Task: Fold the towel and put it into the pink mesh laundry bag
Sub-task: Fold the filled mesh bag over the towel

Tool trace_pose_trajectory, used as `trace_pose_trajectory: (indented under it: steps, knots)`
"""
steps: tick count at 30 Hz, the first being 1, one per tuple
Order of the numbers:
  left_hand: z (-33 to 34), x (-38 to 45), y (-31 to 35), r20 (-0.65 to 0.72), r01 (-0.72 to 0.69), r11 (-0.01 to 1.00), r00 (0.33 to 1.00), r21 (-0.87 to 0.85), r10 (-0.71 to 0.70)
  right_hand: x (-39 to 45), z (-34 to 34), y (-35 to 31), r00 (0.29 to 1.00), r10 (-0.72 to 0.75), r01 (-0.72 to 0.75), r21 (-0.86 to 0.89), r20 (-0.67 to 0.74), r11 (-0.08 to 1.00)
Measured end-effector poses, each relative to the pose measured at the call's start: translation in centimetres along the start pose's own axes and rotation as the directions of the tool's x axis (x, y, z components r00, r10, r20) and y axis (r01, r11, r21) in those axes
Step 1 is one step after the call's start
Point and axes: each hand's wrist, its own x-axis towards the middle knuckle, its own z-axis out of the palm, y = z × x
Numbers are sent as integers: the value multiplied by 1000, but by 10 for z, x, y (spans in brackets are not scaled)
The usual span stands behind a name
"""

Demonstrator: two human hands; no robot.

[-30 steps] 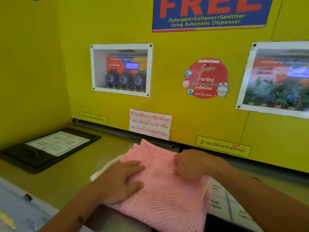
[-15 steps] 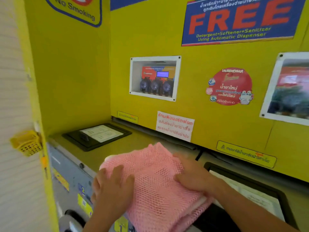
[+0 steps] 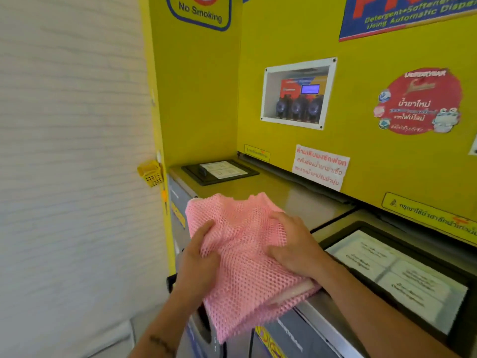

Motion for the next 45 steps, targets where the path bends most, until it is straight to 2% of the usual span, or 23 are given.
trace_pose_trajectory:
  steps: [5,12,15,19,23,26,30,32,35,41,45]
  knots:
    - [-35,-41,-4,-74,-4,1000,997,7,4,-20,12,-30,990,4,-38,234,143,972]
    - [-115,-66,-28,-145,13,999,989,48,-6,-45,77,-70,989,-128,98,338,69,936]
    - [-151,-72,-62,-138,53,997,989,63,-44,-51,130,-75,986,-136,97,327,99,940]
    - [-191,-80,-147,-94,110,983,991,150,-96,-56,241,-56,988,-84,36,331,130,943]
    - [-236,-85,-304,-7,231,950,972,211,-235,-68,400,-14,959,36,-125,306,281,944]
    - [-264,-108,-419,28,390,878,910,279,-413,-86,517,23,905,170,-294,282,391,913]
    - [-286,-155,-538,7,619,721,757,312,-653,-126,649,65,752,343,-505,158,563,848]
    - [-290,-171,-589,11,670,658,698,344,-716,-146,702,87,663,408,-589,101,627,802]
    - [-288,-184,-642,36,711,600,634,368,-773,-166,761,116,583,467,-654,44,664,755]
    - [-278,-189,-718,55,820,542,542,183,-839,-173,844,157,574,474,-630,-9,668,776]
    - [-278,-182,-749,86,802,569,564,183,-821,-165,874,170,598,459,-584,-35,658,811]
